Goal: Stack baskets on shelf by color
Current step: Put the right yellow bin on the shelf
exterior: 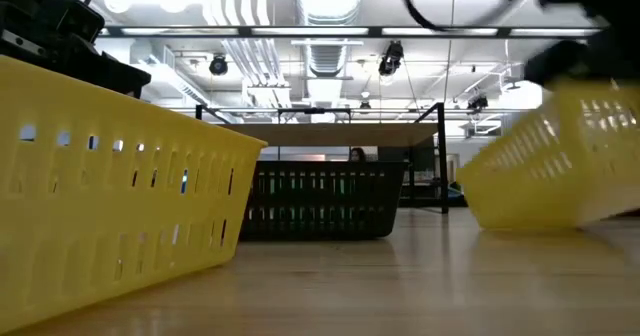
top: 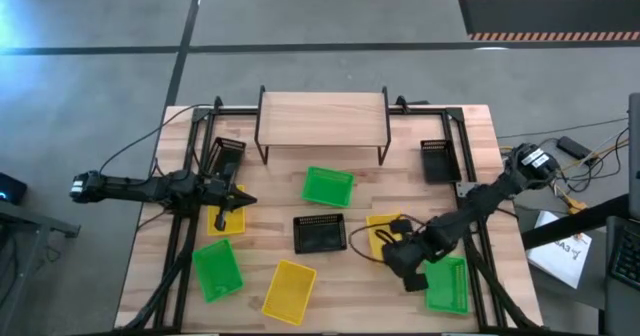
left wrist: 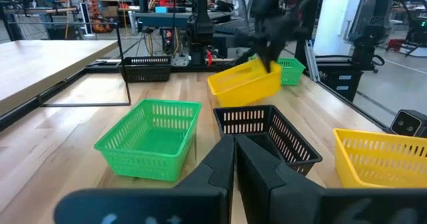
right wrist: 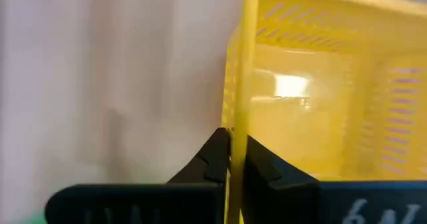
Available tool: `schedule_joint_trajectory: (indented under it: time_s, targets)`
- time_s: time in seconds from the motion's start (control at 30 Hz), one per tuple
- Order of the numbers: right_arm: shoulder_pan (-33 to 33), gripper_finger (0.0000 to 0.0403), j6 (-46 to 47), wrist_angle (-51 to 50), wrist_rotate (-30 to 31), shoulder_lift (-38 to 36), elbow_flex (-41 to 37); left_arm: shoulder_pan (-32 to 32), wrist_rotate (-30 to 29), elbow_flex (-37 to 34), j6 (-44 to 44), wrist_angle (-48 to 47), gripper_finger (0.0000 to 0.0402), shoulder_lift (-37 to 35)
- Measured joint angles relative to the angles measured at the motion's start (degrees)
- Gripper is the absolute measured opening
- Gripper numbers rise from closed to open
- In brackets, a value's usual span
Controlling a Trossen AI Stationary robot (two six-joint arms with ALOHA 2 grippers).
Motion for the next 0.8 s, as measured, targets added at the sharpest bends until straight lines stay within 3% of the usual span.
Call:
schedule_joint_trajectory:
  time_s: [0.3,0.43,0.57,0.8]
  targets:
    - [-11.65,0.0008,-2.35,-10.18,-11.35,7.01,25.99,0.02,-0.01,0.0,-0.01,0.05,0.0,-0.11]
    - [-16.87,0.0008,-4.85,-13.98,-13.26,11.22,38.27,0.02,-0.02,0.0,-0.02,0.02,0.0,-0.06]
    - [-21.93,0.0008,-10.97,-20.84,-12.07,16.23,50.39,0.01,-0.02,0.0,0.0,0.0,0.0,0.0]
    - [-32.24,0.0008,-22.77,-31.69,-0.93,26.17,68.27,0.0,-0.01,0.0,0.0,0.0,0.0,-0.04]
